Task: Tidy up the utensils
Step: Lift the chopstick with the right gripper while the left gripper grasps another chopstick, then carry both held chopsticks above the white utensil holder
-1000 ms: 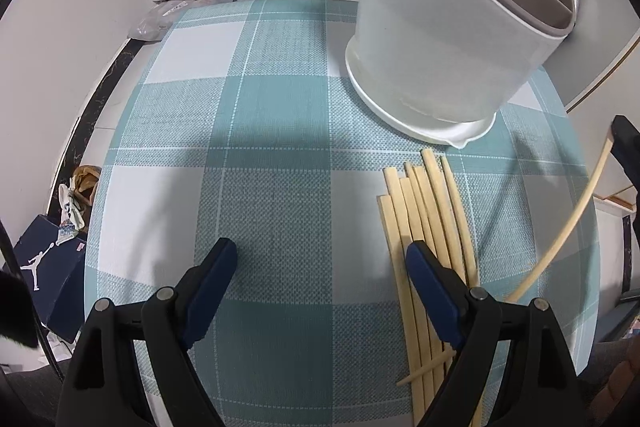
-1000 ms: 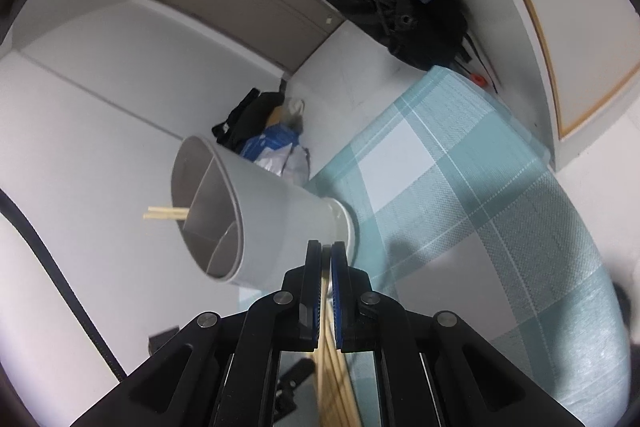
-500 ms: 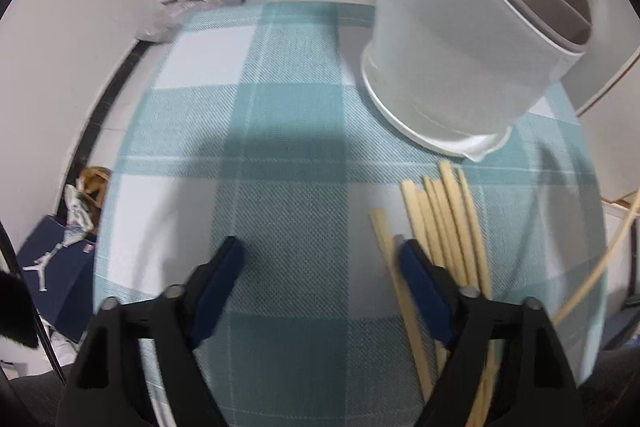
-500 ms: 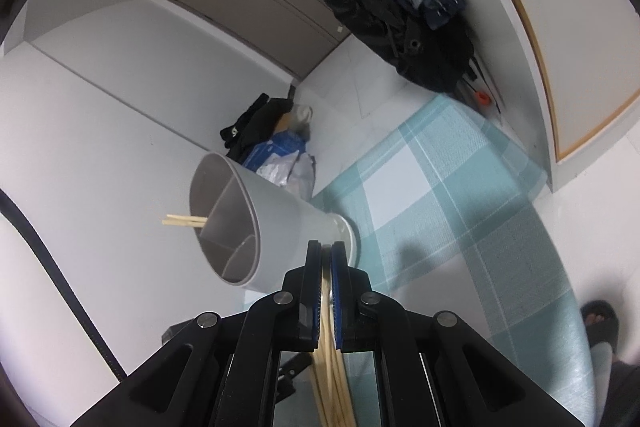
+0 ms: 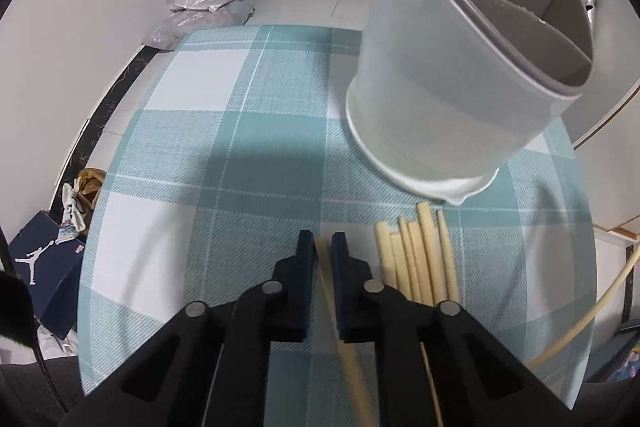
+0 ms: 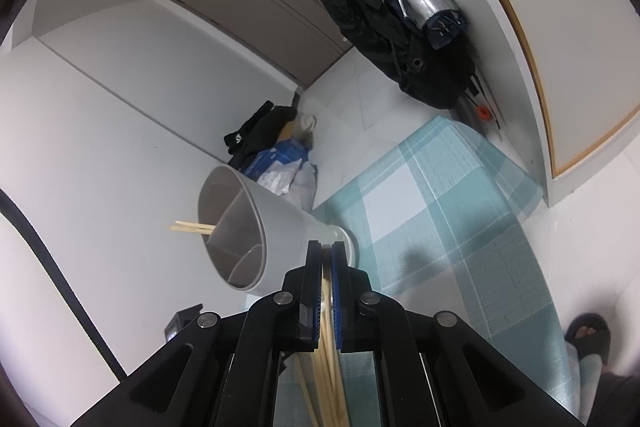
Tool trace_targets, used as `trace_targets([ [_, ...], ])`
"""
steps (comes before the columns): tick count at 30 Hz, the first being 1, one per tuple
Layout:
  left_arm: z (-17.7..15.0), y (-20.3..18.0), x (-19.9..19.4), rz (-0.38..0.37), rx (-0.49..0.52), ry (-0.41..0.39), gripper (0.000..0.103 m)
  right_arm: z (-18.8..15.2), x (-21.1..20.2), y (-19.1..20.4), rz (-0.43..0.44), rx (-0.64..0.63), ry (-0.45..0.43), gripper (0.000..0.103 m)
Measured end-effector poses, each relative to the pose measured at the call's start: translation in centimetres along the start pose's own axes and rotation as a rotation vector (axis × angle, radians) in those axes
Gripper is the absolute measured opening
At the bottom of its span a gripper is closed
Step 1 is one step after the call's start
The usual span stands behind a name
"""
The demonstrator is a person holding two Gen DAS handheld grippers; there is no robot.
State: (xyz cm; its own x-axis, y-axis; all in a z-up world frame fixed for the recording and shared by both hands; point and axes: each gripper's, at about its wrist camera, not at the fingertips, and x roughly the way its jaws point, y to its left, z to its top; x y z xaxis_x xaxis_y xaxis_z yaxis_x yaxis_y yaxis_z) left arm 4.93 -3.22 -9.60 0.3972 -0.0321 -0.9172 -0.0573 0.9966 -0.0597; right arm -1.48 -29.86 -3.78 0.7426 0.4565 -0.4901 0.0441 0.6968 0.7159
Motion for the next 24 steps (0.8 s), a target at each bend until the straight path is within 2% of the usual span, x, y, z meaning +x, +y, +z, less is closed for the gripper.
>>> trace_targets([
  [5,0.5,1.2,-0.1,-0.07,-0.072,-0.013,0.003,0.0,0.0,0.7,-0.003,-0.024,-0.007,0.004],
  [9,0.6,1.7,-1.7,-0.118,-0.109,-0.07,0.003,0.1,-0.3,1.8,0.005,-0.058,-0.023,0.004],
  [13,0.3,2.3,-5.1,-0.18,-0.124,-0.184,0.003,-0.4,-0.6,3.7,0.011,-0.136,-0.046,0.004],
  [15,0.1,2.5,-7.5,-0.223,-0.108,-0.272,0.003,-0.9,-0.8,5.0,0.009,-0.199,-0.06,0.004],
  [17,0.2,2.6,-9.0,-0.247,-0.09,-0.326,0.003,-1.4,-1.0,6.1,0.007,-0.253,-0.073,0.004],
  [24,0.0,3.1,-12.9,-0.309,-0.061,-0.406,0.003,-3.5,-1.2,9.7,0.003,-0.445,-0.1,0.004],
])
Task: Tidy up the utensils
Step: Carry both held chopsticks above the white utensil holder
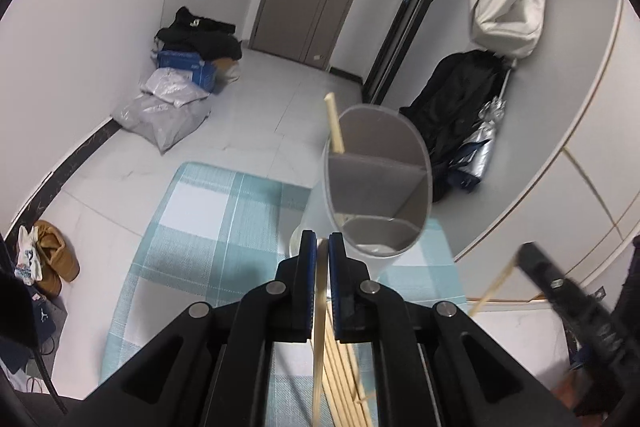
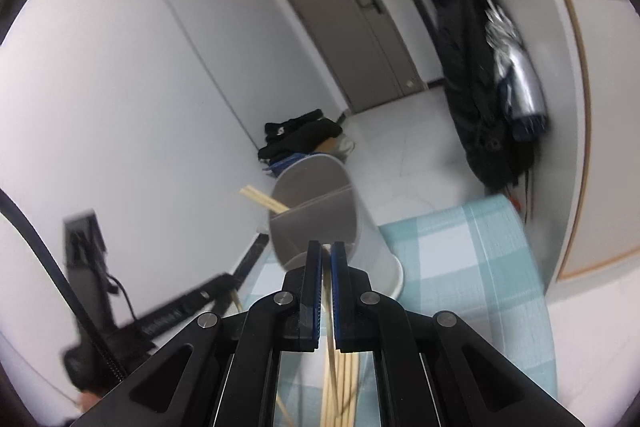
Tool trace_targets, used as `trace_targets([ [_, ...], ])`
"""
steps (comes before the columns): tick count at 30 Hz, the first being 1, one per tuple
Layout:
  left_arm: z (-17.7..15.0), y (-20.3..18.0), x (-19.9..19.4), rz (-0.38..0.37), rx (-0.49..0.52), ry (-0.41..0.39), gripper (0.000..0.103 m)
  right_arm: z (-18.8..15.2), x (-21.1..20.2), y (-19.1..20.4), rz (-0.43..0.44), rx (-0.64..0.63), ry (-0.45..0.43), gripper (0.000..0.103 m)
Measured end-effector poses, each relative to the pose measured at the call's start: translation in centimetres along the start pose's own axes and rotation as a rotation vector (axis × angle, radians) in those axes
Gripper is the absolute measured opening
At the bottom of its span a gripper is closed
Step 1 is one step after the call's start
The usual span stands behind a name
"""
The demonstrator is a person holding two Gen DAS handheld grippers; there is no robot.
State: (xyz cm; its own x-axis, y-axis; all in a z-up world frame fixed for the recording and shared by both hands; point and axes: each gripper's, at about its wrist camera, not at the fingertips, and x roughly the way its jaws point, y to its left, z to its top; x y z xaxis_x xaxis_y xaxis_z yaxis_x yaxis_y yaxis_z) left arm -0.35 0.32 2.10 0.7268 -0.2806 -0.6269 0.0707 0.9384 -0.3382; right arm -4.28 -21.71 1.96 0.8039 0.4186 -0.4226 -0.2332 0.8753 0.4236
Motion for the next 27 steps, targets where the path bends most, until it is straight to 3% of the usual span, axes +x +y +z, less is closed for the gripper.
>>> trace_targets([
  [6,0.4,-0.4,-0.8,-0.041,0.037,0.007,0.003,-0.9,0.9,1.4,-0.017,-0.078,-0.011,0.004],
  [15,0.2,-1.4,-2.8,-0.036,0.095,0.034,0.003,-0.9,0.3,2.2,-0.002,-0.085,-0.036,0.004],
  [20,0.4,-1.6,-2.9,-0.08,0.083,0.079,0.002,-1.1,-0.2,2.6,-0.001,-0.099,-0.045,0.004],
  [27,1.1,-2.7,-3.7,-0.101,0.117,0.071,0.002,-0.6,-0.5,2.3,0.009,-0.083,-0.059,0.004],
])
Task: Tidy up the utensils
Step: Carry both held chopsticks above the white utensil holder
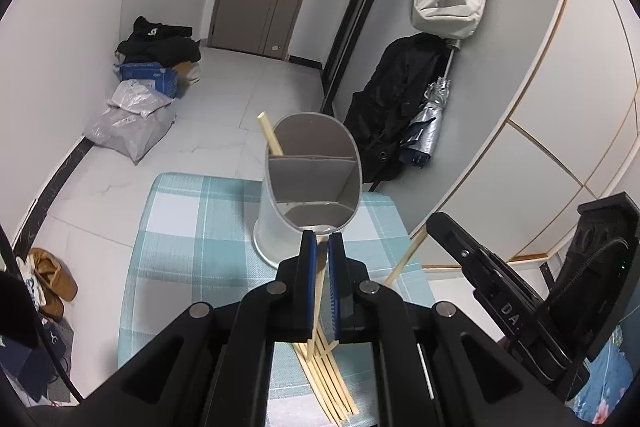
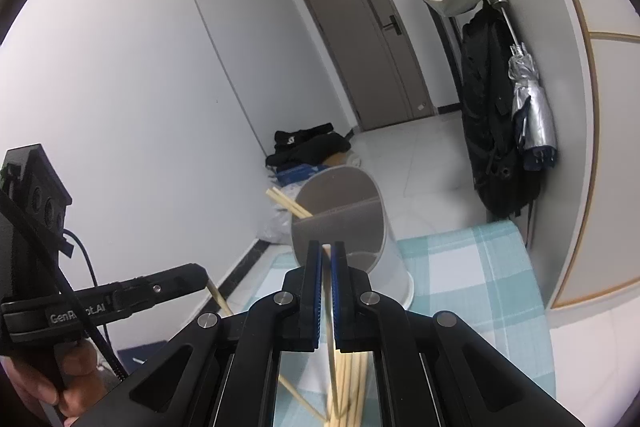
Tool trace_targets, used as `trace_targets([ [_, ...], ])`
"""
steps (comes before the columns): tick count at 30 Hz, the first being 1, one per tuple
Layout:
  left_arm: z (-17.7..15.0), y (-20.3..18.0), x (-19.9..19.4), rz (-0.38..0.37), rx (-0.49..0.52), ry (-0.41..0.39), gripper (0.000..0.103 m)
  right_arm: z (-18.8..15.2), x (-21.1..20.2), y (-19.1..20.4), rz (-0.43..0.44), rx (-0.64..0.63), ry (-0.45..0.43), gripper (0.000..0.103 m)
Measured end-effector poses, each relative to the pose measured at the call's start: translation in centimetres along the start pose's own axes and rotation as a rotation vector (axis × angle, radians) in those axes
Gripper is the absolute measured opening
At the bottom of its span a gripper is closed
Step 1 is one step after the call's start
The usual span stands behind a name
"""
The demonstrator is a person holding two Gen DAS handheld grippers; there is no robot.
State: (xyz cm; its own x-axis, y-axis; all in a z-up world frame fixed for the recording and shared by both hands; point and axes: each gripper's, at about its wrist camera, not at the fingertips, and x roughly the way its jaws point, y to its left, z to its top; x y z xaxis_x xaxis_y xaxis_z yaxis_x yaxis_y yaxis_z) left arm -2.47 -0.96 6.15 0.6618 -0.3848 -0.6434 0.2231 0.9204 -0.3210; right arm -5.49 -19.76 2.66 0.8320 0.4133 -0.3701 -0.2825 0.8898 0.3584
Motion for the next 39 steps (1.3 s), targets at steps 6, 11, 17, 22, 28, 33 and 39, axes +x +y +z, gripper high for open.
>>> trace_targets([
  [6,1.8,-1.2,-1.0,-0.026,0.039,-0.014,0.002,1.4,-0.5,0.3,0.011,-0.016,-0.017,0.004],
  [11,4.6,-1.3,-1.6,-0.073,0.016,-0.036,0.002,4.1,-1.0,0.3,0.018,-0.03,-0.034,0.004],
  [17,8.8,-1.4,-1.7,-0.11,0.002,-0.077,0.002,8.8,-0.8,0.6,0.022,-0.066,-0.055,0.004],
  [22,12.0,-0.8,-0.9,-0.122,-0.011,-0.109,0.002,13.4,0.8,1.6,0.039,-0.127,-0.073,0.004],
  [28,15.2,1.3,0.4,-0.131,-0.058,-0.139,0.002,17.8,3.6,3.3,0.067,-0.206,-0.084,0.004],
  [33,16.3,2.6,1.7,-0.122,-0.082,-0.154,0.002,19.9,7.3,4.0,0.072,-0.249,-0.075,0.004],
  [39,15.7,4.4,3.7,-0.095,-0.11,-0.157,0.002,19.2,11.0,4.4,0.073,-0.336,-0.024,0.004],
])
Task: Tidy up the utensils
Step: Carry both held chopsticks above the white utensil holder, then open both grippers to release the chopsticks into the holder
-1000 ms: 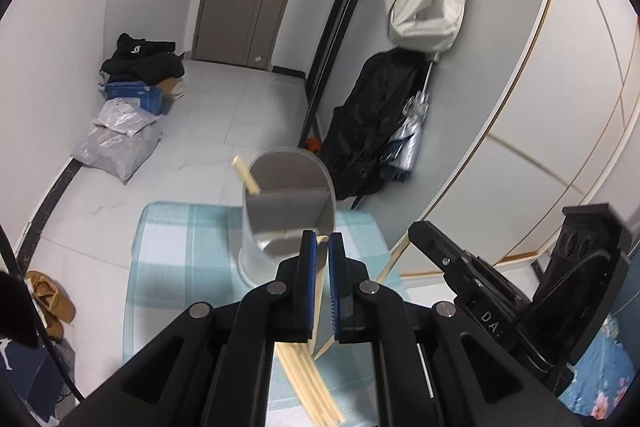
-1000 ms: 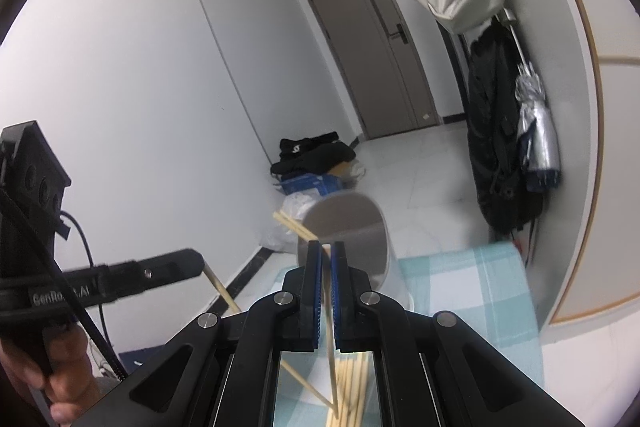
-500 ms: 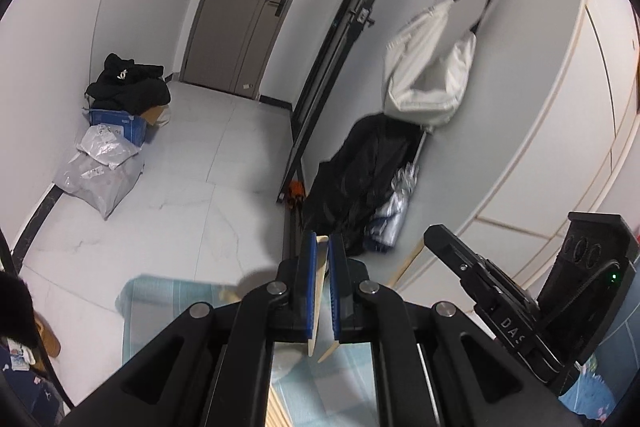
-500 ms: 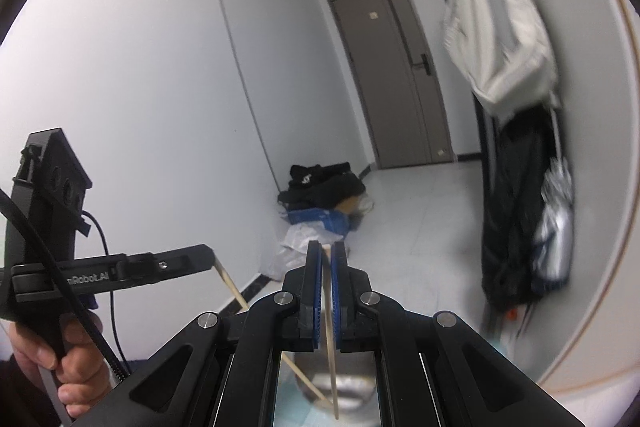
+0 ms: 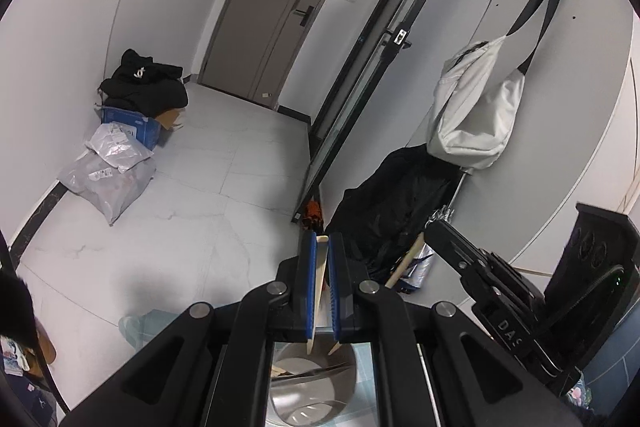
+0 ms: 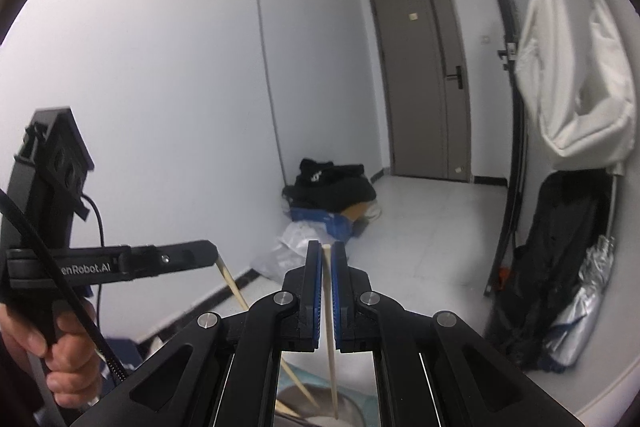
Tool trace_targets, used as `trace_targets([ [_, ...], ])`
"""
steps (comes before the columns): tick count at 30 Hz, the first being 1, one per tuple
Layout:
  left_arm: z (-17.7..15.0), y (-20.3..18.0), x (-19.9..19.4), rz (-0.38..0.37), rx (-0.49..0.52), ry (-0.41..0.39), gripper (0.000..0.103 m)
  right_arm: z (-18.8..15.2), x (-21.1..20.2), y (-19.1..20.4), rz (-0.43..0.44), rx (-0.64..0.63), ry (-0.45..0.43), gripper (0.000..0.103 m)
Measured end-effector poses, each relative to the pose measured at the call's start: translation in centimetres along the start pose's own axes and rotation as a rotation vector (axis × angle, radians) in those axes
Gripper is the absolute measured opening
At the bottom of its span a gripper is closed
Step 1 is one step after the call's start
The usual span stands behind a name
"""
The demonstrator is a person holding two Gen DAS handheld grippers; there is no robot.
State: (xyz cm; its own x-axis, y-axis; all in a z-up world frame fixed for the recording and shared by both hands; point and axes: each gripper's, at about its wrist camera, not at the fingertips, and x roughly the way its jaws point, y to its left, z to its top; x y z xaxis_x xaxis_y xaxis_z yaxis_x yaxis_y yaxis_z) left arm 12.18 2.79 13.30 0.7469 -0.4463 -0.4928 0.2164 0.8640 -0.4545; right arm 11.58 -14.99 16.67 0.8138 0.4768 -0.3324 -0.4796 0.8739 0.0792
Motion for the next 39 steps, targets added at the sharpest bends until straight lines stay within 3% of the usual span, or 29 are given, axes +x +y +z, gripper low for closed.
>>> trace_targets([
  [6,-1.8,1.6,1.5,-0.004,-0.027,0.019,0.002,-2.2,2.0,0.6,0.051,-0.106,0.077,0.004],
  [13,-3.4,1.1,2.0,-0.005,0.014,0.027,0.002,-5.1,3.2,2.0,0.109,-0.213,0.163,0.004],
  [18,-4.5,1.8,2.8,0.008,0.003,0.081,0.003,-7.0,4.3,2.3,0.133,-0.222,0.235,0.004],
  [21,-5.0,1.8,3.6,0.014,0.03,0.155,0.003,-8.3,4.9,2.3,0.142,-0.199,0.28,0.004],
  [26,-5.2,2.2,2.9,0.095,0.011,0.163,0.003,-9.9,5.0,1.6,0.154,-0.1,0.32,0.007],
  [28,-5.0,2.4,2.2,0.126,-0.002,0.154,0.007,-10.2,4.2,1.2,0.141,-0.055,0.309,0.012],
  [30,-5.1,2.4,1.7,0.147,-0.005,0.147,0.026,-10.1,3.0,0.5,0.133,0.01,0.283,0.015],
  [32,-5.3,2.5,0.7,0.17,-0.015,0.116,0.034,-10.2,1.9,0.0,0.114,0.056,0.266,0.023],
  [37,-6.0,1.8,-1.6,0.246,-0.001,0.075,0.041,-10.1,-1.3,-0.9,0.077,0.151,0.203,0.041],
  [39,-6.4,1.3,-2.1,0.261,0.012,0.059,0.053,-10.1,-2.7,-0.8,0.069,0.185,0.179,0.046],
])
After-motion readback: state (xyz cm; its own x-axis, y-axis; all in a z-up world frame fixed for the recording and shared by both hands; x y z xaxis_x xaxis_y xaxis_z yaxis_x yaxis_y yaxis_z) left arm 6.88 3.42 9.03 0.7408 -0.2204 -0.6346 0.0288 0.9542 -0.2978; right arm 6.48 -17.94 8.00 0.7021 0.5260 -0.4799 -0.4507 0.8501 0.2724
